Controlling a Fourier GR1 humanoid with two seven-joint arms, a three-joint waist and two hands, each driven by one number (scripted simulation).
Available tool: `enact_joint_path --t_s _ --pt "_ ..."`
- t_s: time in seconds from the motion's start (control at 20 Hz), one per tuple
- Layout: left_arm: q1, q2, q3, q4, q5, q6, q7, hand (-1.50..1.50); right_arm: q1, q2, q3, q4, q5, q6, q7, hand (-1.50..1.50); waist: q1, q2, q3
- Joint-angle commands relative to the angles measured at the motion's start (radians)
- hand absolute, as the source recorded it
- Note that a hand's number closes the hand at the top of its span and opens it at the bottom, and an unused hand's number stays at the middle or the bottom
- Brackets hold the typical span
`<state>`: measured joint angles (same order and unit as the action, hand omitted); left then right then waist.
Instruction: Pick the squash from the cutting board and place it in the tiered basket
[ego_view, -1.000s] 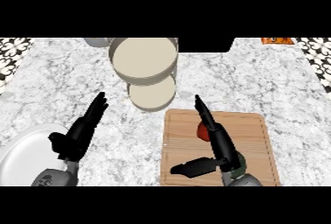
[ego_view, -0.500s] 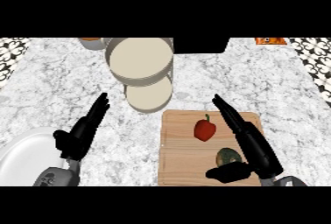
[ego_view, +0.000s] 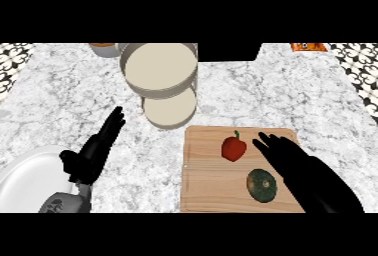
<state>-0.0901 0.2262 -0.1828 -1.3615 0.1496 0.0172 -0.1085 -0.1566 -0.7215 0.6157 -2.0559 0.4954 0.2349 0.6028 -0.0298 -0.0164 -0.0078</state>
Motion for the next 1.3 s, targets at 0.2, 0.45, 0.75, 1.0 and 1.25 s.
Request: enact_joint_path --t_s 0.2,0.45,0.75,1.0,1.25 --pt "0.007 -0.012 -0.015 -0.019 -0.024 -0.021 -0.009 0.0 0.012 0.139 0.171 -0.26 0.064 0.219 0.497 -1.5 0.027 0.013 0.006" --pt "-0.048 -0.007 0.039 0.082 -0.012 -0.069 -0.044 0.0 0.029 0.158 0.116 -0.252 0.158 0.196 0.469 -1.5 0.023 0.015 0.007" --pt "-0.059 -0.015 0.038 0.05 -0.025 -0.044 0.01 0.0 -0.022 0.244 0.124 -0.089 0.217 0.262 0.543 -1.5 0.034 0.017 0.007" --pt "-0.093 -0.052 0.046 0.107 -0.05 -0.039 -0.027 0.0 0.065 0.276 0.129 0.003 0.282 0.189 0.428 -1.5 0.025 0.018 0.007" --pt "-0.085 -0.032 0.091 0.093 -0.025 -0.098 0.01 0.0 0.119 0.306 0.113 0.078 0.361 0.148 0.3 -1.5 0.027 0.017 0.008"
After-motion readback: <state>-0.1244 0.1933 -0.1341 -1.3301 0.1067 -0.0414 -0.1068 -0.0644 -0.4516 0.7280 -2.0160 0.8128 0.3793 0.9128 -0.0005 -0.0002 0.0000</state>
